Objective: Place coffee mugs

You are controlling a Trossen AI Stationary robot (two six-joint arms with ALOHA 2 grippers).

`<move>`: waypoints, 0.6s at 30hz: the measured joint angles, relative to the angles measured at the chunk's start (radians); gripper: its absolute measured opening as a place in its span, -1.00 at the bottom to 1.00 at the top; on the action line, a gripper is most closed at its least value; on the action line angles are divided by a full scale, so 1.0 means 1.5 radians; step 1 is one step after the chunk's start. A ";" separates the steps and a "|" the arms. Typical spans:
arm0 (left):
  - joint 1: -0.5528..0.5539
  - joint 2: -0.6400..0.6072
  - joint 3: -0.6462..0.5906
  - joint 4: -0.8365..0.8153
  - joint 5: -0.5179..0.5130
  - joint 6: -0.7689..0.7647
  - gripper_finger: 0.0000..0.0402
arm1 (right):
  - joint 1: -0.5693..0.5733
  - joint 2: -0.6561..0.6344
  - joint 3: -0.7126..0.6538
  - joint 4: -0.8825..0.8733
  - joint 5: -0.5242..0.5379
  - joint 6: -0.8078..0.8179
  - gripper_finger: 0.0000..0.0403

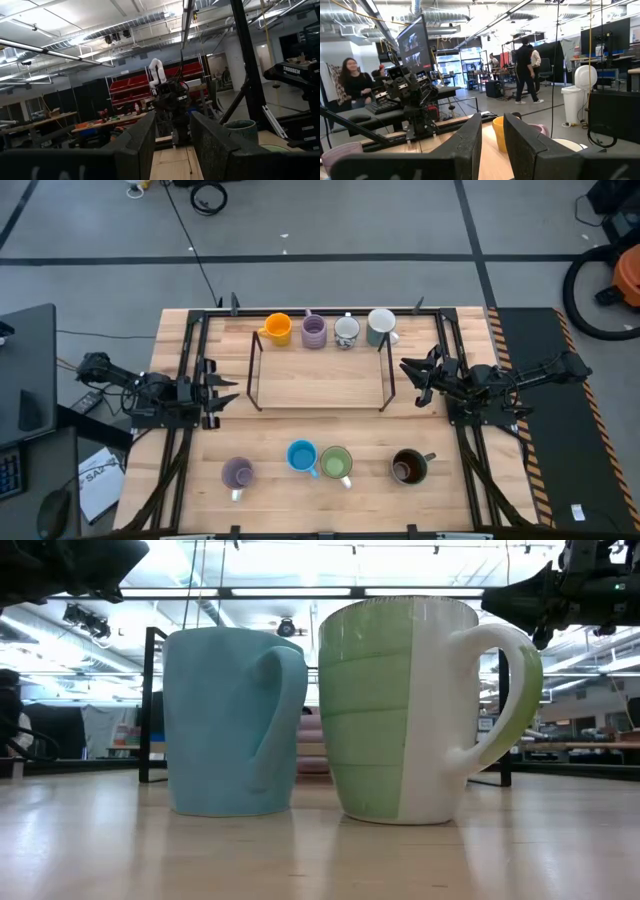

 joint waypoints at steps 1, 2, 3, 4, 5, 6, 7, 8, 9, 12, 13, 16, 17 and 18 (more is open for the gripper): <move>0.000 0.000 0.000 0.000 0.000 0.000 -0.35 | 0.000 0.000 0.000 0.000 0.000 0.000 -0.57; 0.000 0.000 0.000 0.000 0.000 -0.004 -0.35 | 0.000 0.000 0.000 0.000 0.000 0.000 -0.57; 0.000 0.000 0.000 0.000 0.000 -0.015 -0.35 | 0.000 0.000 0.000 0.000 0.000 0.000 -0.57; 0.000 0.000 0.000 0.000 0.000 -0.032 -0.35 | 0.000 0.000 0.000 0.001 0.000 0.000 -0.57; 0.000 0.000 0.000 0.000 0.001 -0.064 -0.35 | 0.000 0.000 0.000 0.002 0.000 0.000 -0.57; 0.000 0.000 0.000 -0.001 0.001 -0.118 -0.35 | 0.000 0.000 0.000 0.003 0.000 0.001 -0.57; 0.000 0.000 0.000 -0.003 0.002 -0.184 -0.35 | 0.000 0.000 0.000 0.004 0.000 0.003 -0.57; 0.000 0.000 0.000 -0.003 0.002 -0.239 -0.35 | 0.000 0.000 0.000 0.004 0.000 0.006 -0.57; 0.000 0.000 0.000 -0.005 -0.003 -0.277 -0.35 | 0.000 0.000 0.000 0.006 0.000 0.006 -0.57; 0.000 0.000 0.000 -0.012 -0.013 -0.296 -0.35 | 0.000 0.000 0.000 0.038 0.000 -0.003 -0.57; 0.000 0.000 0.000 -0.012 -0.013 -0.285 -0.35 | 0.000 0.000 0.000 0.048 0.000 -0.017 -0.57; 0.000 0.000 0.000 -0.018 -0.014 -0.266 -0.35 | 0.000 0.000 0.000 0.059 -0.009 -0.019 -0.57; 0.000 0.000 0.000 -0.023 -0.014 -0.275 -0.35 | 0.000 0.000 0.000 0.063 -0.013 -0.004 -0.57; 0.000 0.000 0.000 -0.028 -0.015 -0.285 -0.35 | 0.000 0.000 0.000 0.066 -0.014 0.010 -0.57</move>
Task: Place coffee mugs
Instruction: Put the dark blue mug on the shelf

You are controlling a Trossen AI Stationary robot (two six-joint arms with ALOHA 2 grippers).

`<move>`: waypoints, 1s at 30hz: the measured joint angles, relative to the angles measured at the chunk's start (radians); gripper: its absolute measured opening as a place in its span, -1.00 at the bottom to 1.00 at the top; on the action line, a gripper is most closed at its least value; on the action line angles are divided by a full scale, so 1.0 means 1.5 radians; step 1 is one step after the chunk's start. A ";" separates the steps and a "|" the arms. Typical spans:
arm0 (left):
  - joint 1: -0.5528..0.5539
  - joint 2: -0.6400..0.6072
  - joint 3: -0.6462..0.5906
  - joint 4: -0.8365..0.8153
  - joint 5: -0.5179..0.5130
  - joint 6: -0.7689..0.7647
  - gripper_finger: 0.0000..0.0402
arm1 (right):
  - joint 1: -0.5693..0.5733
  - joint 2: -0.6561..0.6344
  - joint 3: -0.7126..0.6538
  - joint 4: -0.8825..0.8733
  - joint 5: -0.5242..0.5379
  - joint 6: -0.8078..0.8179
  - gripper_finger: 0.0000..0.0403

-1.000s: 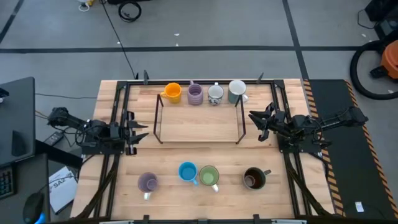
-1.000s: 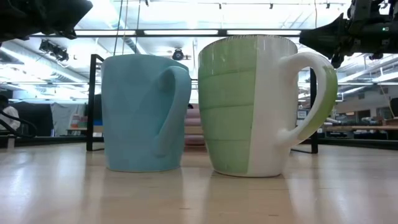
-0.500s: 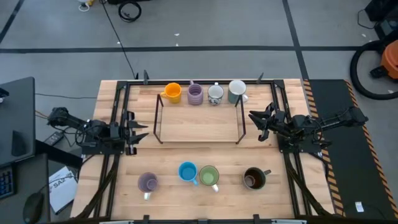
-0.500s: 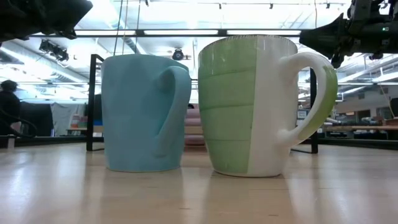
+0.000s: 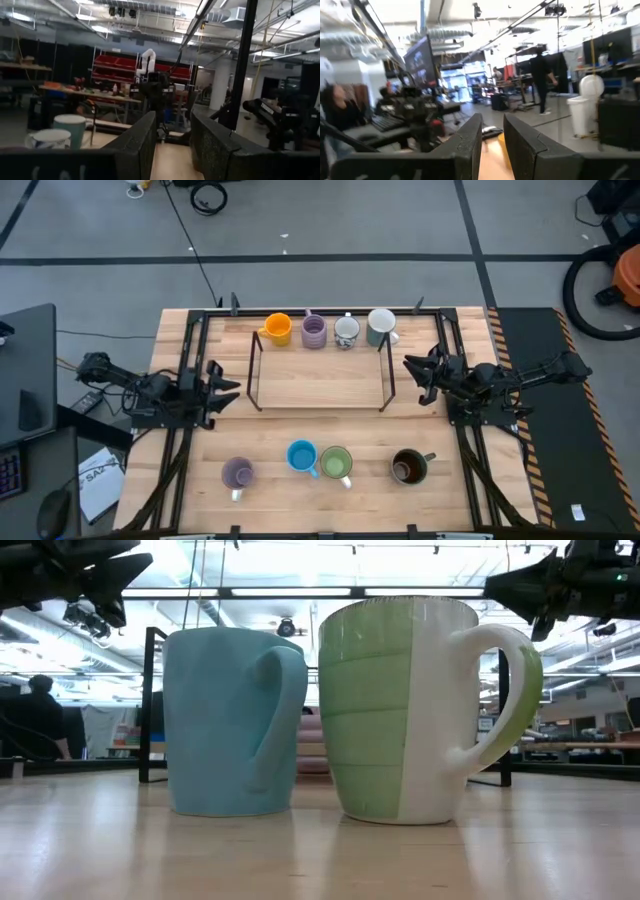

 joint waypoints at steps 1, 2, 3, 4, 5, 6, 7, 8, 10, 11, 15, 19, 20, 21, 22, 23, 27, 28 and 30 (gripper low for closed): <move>0.000 0.000 0.000 -0.002 0.000 -0.012 -0.35 | 0.000 0.000 0.000 0.000 0.000 0.014 -0.57; 0.000 0.000 0.000 -0.003 0.000 -0.024 -0.35 | 0.000 0.000 0.000 0.002 0.000 0.034 -0.57; 0.000 0.000 0.000 -0.002 0.000 -0.036 -0.35 | 0.000 0.000 0.000 0.005 0.001 0.062 -0.57; 0.000 0.000 0.000 -0.002 0.000 -0.049 -0.35 | 0.000 0.000 0.000 0.005 0.008 0.082 -0.57; 0.000 0.000 0.000 -0.002 0.000 -0.052 -0.35 | 0.000 0.000 0.000 0.002 0.013 0.087 -0.57; 0.000 0.000 0.000 -0.002 0.000 -0.052 -0.35 | -0.001 0.002 0.000 0.000 0.014 0.087 -0.57; 0.000 0.000 0.000 -0.002 0.000 -0.048 -0.35 | -0.001 0.003 0.000 0.000 0.012 0.081 -0.57; 0.000 0.000 0.000 -0.002 0.000 -0.044 -0.35 | -0.001 0.004 0.003 -0.003 0.010 0.073 -0.57; 0.000 0.000 0.000 -0.001 0.000 -0.035 -0.35 | -0.001 0.007 0.023 -0.004 0.013 0.049 -0.57; 0.000 0.000 0.000 0.002 0.000 -0.032 -0.35 | -0.001 0.008 0.036 -0.004 0.015 0.033 -0.57; 0.000 0.000 0.000 0.000 -0.001 -0.036 -0.35 | -0.001 0.021 0.109 -0.064 0.016 -0.021 -0.57; 0.000 0.000 0.000 0.007 -0.003 -0.060 -0.35 | -0.002 0.049 0.200 -0.171 0.015 -0.031 -0.57; 0.000 0.000 0.000 0.007 -0.003 -0.055 -0.35 | -0.005 0.058 0.220 -0.197 0.015 -0.031 -0.57; 0.000 0.000 0.000 0.004 -0.003 -0.050 -0.35 | -0.009 0.068 0.238 -0.221 0.015 -0.032 -0.57; 0.000 0.000 0.000 -0.002 -0.003 -0.048 -0.35 | -0.013 0.078 0.254 -0.240 0.015 -0.036 -0.57; 0.000 0.000 0.000 -0.008 -0.003 -0.047 -0.35 | -0.018 0.089 0.269 -0.251 0.015 -0.041 -0.57; 0.000 0.001 0.000 -0.009 -0.005 -0.047 -0.35 | -0.042 0.127 0.307 -0.256 0.015 -0.066 -0.57; 0.000 0.001 0.000 -0.008 -0.006 -0.049 -0.35 | -0.049 0.136 0.313 -0.258 0.015 -0.069 -0.57; 0.000 0.001 0.000 -0.005 -0.006 -0.058 -0.35 | -0.062 0.155 0.331 -0.262 0.012 -0.068 -0.57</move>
